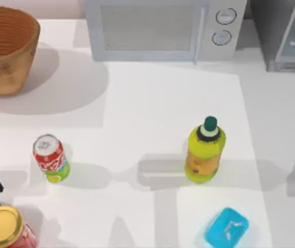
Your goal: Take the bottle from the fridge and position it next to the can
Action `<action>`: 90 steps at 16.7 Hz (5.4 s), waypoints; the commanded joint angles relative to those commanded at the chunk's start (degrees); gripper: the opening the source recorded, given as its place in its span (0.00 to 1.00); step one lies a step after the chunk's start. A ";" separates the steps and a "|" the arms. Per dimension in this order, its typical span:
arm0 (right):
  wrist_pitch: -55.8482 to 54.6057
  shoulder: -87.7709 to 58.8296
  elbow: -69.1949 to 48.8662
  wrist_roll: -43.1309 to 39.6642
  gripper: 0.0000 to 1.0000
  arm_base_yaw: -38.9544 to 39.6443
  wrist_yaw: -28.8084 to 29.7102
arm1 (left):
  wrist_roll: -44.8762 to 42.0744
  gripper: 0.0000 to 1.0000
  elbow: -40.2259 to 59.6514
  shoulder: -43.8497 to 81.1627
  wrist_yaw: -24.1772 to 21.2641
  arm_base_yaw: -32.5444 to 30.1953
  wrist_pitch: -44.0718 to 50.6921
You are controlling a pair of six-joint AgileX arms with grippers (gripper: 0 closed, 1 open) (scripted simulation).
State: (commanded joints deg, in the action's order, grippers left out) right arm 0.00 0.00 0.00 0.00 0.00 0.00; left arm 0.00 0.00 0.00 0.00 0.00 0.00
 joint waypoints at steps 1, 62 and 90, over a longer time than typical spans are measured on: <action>0.00 0.00 0.00 0.00 1.00 0.00 0.00 | 0.00 1.00 0.00 0.00 0.00 0.00 0.00; -55.34 -130.31 -71.17 -0.04 0.02 -11.07 -9.25 | 0.00 1.00 0.00 0.00 0.00 0.00 0.00; -51.04 -113.96 -59.43 0.30 0.00 -13.24 -10.79 | 0.00 1.00 0.00 0.00 0.00 0.00 0.00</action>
State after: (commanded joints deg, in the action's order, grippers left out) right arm -51.04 -113.96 -59.43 0.30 -13.24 -10.79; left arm 0.00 0.00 0.00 0.00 0.00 0.00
